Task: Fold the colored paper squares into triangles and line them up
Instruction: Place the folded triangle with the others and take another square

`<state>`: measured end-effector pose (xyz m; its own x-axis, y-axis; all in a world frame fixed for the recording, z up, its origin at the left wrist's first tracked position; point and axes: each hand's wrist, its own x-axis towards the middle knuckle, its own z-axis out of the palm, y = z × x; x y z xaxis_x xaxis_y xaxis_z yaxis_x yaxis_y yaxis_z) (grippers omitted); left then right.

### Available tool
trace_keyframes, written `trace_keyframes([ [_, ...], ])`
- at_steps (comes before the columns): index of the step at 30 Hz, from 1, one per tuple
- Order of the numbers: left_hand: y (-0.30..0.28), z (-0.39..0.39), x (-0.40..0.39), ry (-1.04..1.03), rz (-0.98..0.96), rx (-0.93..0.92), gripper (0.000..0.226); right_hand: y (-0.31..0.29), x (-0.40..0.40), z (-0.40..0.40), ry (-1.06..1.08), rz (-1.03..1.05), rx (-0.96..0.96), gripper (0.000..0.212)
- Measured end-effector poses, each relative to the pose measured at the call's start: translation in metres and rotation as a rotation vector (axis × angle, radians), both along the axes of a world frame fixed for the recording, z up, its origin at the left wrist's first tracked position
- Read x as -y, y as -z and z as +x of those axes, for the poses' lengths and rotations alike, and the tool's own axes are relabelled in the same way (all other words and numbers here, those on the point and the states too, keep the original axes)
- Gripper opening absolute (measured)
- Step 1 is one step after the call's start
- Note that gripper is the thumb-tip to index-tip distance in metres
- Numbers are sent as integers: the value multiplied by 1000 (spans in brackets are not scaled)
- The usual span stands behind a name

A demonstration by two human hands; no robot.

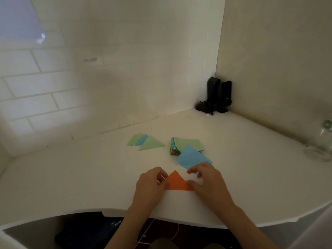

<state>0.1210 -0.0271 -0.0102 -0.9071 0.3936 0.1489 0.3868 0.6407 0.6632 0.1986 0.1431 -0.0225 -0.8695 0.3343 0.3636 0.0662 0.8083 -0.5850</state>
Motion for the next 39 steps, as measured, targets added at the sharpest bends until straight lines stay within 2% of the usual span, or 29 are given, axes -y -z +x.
trace_keyframes([
  [3,-2,-18,10,-51,74,-20,7,10,0,-14,73,232,-126,30],
  [6,-5,-53,22,-156,113,-32,9,18,2,-24,138,414,-47,43],
  [8,-8,-78,27,-220,141,-38,10,22,5,-24,134,441,-4,53],
  [12,-15,-118,22,-290,155,-108,6,29,11,-14,71,456,-46,59],
  [15,-15,-137,9,-304,132,-125,7,32,13,-7,21,450,-113,45],
  [18,-9,-145,-5,-312,99,-104,8,31,10,-6,7,429,-160,39],
  [24,13,-147,-8,-350,-29,-133,12,25,10,-13,79,360,-109,26],
  [27,12,-139,-4,-355,55,-255,18,20,15,-17,108,341,-126,16],
  [30,-1,-108,-8,-167,257,-457,11,20,17,-17,128,316,-148,4],
  [32,-10,-78,-13,111,316,-469,7,19,19,-16,138,301,-134,6],
  [35,-5,-40,-12,534,151,-306,15,17,21,-11,90,280,-102,19],
  [37,8,-30,-8,611,43,-247,26,17,21,-7,54,268,-88,21],
  [39,17,-29,-4,586,52,-228,31,17,20,-2,26,235,-79,20],
])
